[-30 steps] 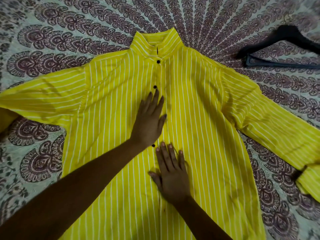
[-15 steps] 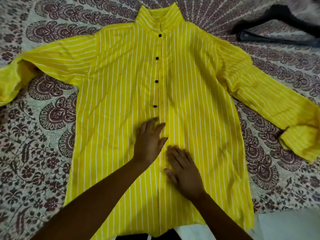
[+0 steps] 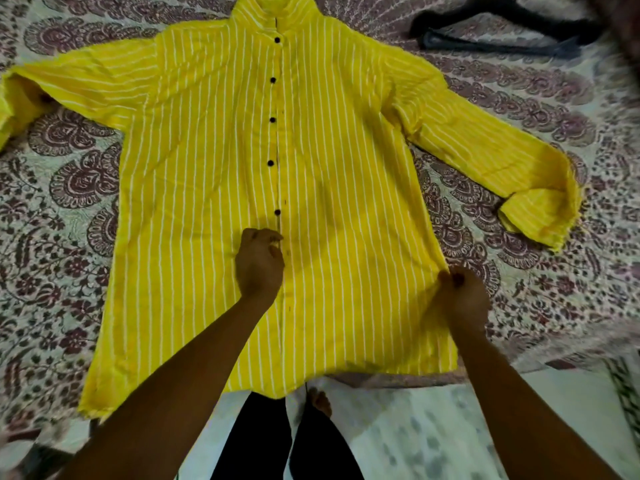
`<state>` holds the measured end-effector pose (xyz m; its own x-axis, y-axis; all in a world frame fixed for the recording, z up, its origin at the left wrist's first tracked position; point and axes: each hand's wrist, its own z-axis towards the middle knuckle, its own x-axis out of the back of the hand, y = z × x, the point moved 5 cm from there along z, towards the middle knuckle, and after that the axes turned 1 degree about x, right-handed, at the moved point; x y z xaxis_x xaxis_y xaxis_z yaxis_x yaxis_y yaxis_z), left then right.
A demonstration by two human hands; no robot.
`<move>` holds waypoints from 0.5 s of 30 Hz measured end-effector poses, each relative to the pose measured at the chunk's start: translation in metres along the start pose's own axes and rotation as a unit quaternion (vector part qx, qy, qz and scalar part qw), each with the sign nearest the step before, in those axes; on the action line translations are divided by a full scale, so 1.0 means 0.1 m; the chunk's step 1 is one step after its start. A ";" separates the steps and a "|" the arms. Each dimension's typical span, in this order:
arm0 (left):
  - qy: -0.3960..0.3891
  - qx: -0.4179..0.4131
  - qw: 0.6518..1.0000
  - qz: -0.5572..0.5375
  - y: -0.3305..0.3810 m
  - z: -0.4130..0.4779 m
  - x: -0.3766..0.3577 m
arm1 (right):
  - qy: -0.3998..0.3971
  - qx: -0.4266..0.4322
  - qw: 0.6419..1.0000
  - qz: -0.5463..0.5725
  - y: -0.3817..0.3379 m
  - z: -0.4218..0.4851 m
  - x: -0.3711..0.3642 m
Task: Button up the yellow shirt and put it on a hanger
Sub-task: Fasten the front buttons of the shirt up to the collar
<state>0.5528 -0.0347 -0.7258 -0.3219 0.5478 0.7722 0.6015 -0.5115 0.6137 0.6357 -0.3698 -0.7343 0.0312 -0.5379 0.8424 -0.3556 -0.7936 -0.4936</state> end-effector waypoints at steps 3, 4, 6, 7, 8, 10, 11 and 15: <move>-0.010 -0.030 0.998 0.051 -0.07 -0.26 -0.03 | -0.027 0.000 1.000 0.015 0.03 -0.01 0.00; -0.017 -0.043 0.997 0.067 -0.10 -0.38 -0.06 | -0.042 -0.006 0.999 0.025 0.05 -0.05 -0.01; -0.025 -0.043 0.997 0.062 -0.19 -0.60 -0.08 | -0.090 -0.003 0.996 0.009 0.13 -0.14 -0.02; -0.024 -0.029 0.998 0.044 -0.23 -0.68 -0.08 | -0.124 0.005 0.992 -0.005 0.17 -0.19 -0.02; -0.021 -0.010 1.000 0.019 -0.27 -0.73 -0.08 | -0.158 0.012 0.987 -0.013 0.22 -0.24 0.00; -0.017 0.015 0.999 -0.033 -0.30 -0.79 -0.06 | -0.209 0.007 0.978 0.001 0.32 -0.29 0.06; -0.002 0.021 0.998 -0.058 -0.33 -0.81 -0.03 | -0.218 -0.001 0.976 0.019 0.36 -0.31 0.10; 0.056 0.069 0.989 -0.122 -0.58 -0.92 0.12 | -0.186 0.005 0.982 0.005 0.45 -0.38 0.21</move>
<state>0.4469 -0.0596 -0.7373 -0.5439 0.5638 0.6215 0.5873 -0.2733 0.7619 0.5850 -0.4057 -0.7307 0.3681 -0.6114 0.7005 -0.3495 -0.7892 -0.5051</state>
